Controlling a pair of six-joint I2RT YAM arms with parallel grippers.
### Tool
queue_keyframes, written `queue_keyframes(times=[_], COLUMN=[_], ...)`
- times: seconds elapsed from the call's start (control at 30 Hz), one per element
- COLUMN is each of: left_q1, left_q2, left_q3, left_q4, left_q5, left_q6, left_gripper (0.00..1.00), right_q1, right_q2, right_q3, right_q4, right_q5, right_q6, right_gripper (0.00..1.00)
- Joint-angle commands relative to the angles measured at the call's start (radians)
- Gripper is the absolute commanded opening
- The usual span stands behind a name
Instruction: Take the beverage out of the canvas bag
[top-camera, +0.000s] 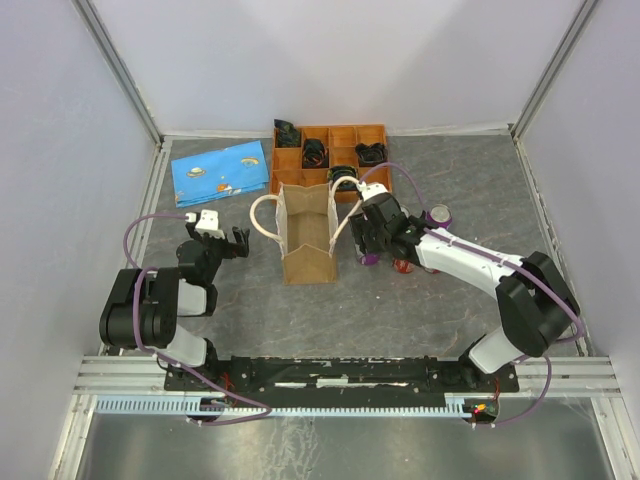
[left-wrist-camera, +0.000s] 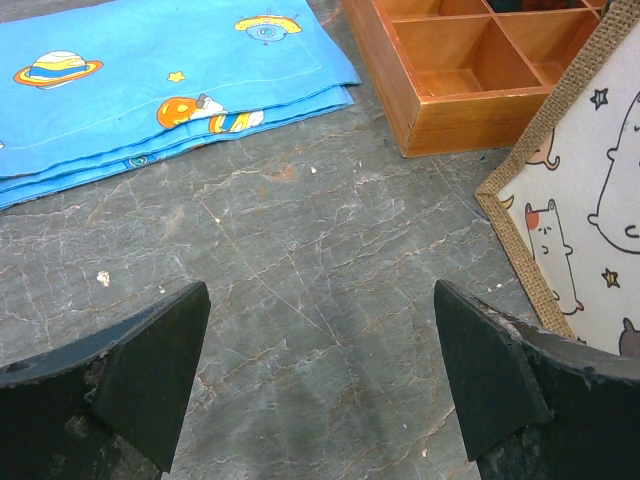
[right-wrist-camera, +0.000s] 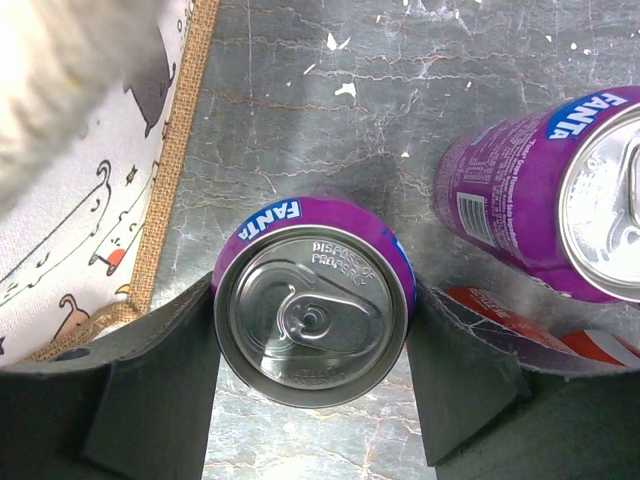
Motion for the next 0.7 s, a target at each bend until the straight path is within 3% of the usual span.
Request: queue_keyframes(times=[0.0,0.2,0.5,0.67], left_q1=[0.004,0.004,0.004,0.005], left_q2=[-0.004,-0.004,-0.004,-0.004], left_q3=[-0.003,-0.003,-0.003,-0.003], left_q4=[0.055,0.056,0.056,0.057], left_q5=[0.013,0.012,0.013,0.013], left_q6=[0.049,0.049,0.049,0.049], left_gripper=[0.99,0.99,0.99,0.99], right_q1=[-0.001,-0.001,0.006,0.004], right_q2=[-0.058,-0.136,-0.258,-0.355], right_q3=[0.031,0.049,0.082,0.07], right_q4=[0.007,-0.035,-0.071,-0.059], right_q5=[0.033,0.063,0.075,0.198], right_q6=[-0.006,-0.047,-0.082,-0.111], right_gripper=[0.74,0.88,0.9,0.99])
